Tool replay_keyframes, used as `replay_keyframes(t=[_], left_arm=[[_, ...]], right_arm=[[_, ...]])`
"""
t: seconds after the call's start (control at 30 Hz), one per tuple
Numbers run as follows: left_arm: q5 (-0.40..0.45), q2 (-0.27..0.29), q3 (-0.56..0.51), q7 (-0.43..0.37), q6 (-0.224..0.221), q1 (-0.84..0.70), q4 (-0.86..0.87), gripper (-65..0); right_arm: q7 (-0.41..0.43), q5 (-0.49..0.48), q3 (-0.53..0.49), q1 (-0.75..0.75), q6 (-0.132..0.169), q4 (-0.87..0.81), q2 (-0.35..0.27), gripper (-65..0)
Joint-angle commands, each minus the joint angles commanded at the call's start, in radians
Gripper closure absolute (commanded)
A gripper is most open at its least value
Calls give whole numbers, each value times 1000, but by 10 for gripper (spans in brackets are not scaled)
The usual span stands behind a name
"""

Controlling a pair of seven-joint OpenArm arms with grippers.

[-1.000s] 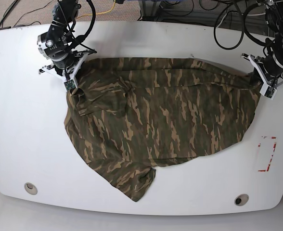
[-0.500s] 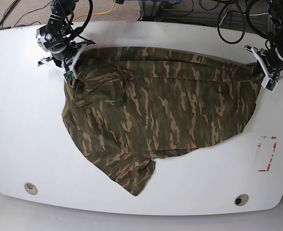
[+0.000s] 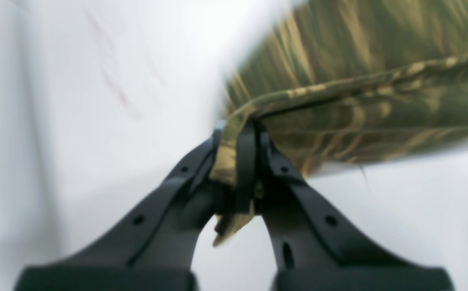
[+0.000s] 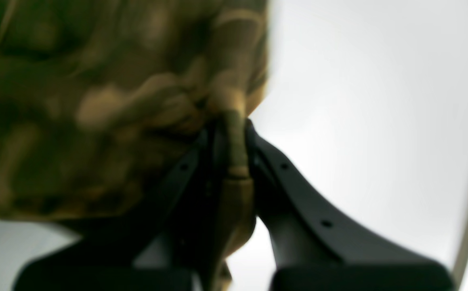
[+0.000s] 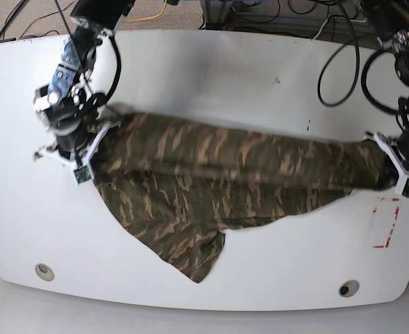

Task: Layout the t-shirt on the table in an organized manner, then fold the t-shirt properly

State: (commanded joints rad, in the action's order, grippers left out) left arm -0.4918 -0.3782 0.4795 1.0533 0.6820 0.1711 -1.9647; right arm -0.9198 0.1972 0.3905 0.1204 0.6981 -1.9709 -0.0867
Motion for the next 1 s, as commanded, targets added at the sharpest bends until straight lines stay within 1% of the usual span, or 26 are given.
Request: replay_keyframes(t=[0.03, 0.1, 0.13, 0.17, 0.23, 0.27, 0.3, 0.4, 0.47, 0.67, 0.7, 0.73, 0.77, 0.87, 0.93, 1.0], left_arm=[[0, -8, -25, 0, -2, 63, 2, -14], [0, -9, -60, 0, -3, 132, 3, -14], [0, -9, -94, 0, -17, 199, 3, -14], [0, -9, -107, 0, -29, 230, 3, -14], [0, -9, -153, 0, -72, 322, 3, -14], [0, -9, -169, 0, -83, 351, 5, -14], [0, -9, -196, 0, -106, 414, 8, -14], [0, -8, -241, 0, -138, 540, 35, -14], [-2, -8, -262, 0, -150, 637, 64, -14], [-3, -3, -293, 0, -155, 908, 167, -14], [-3, 6, -299, 0, -155, 959, 193, -14], [-3, 11, -301, 0, -155, 980, 204, -14], [-3, 21, -302, 0, -153, 1045, 242, -14], [-3, 29, -302, -2, -150, 1157, 328, -15], [-6, 29, -302, -2, -147, 1208, 381, -15], [-6, 29, -302, -2, -138, 1224, 420, -15]], right_arm=[[-18, 2, -28, 57, 0, 9, -21, -3], [-38, 2, -55, 124, 0, 17, -46, -3], [-55, 2, -78, 187, 0, 31, -63, -3], [-63, 2, -89, 221, 0, 40, -71, -3], [-77, 3, -114, 308, 0, 77, -91, -5], [-80, 3, -123, 344, 0, 91, -97, -5], [-83, 3, -143, 407, 0, 123, -114, -5], [-83, 3, -187, 532, 0, 192, -144, -5], [-83, 3, -224, 635, 0, 242, -164, -5], [-86, 3, -311, 908, 0, 354, -227, -6], [-86, 3, -330, 961, 0, 370, -244, -6], [-86, 3, -339, 980, 0, 376, -252, -6], [-86, 3, -361, 1037, 0, 391, -272, -6], [-87, 2, -397, 1137, 0, 411, -301, -6], [-106, 2, -411, 1171, 0, 410, -316, -6], [-135, 2, -416, 1181, 0, 400, -331, -6]])
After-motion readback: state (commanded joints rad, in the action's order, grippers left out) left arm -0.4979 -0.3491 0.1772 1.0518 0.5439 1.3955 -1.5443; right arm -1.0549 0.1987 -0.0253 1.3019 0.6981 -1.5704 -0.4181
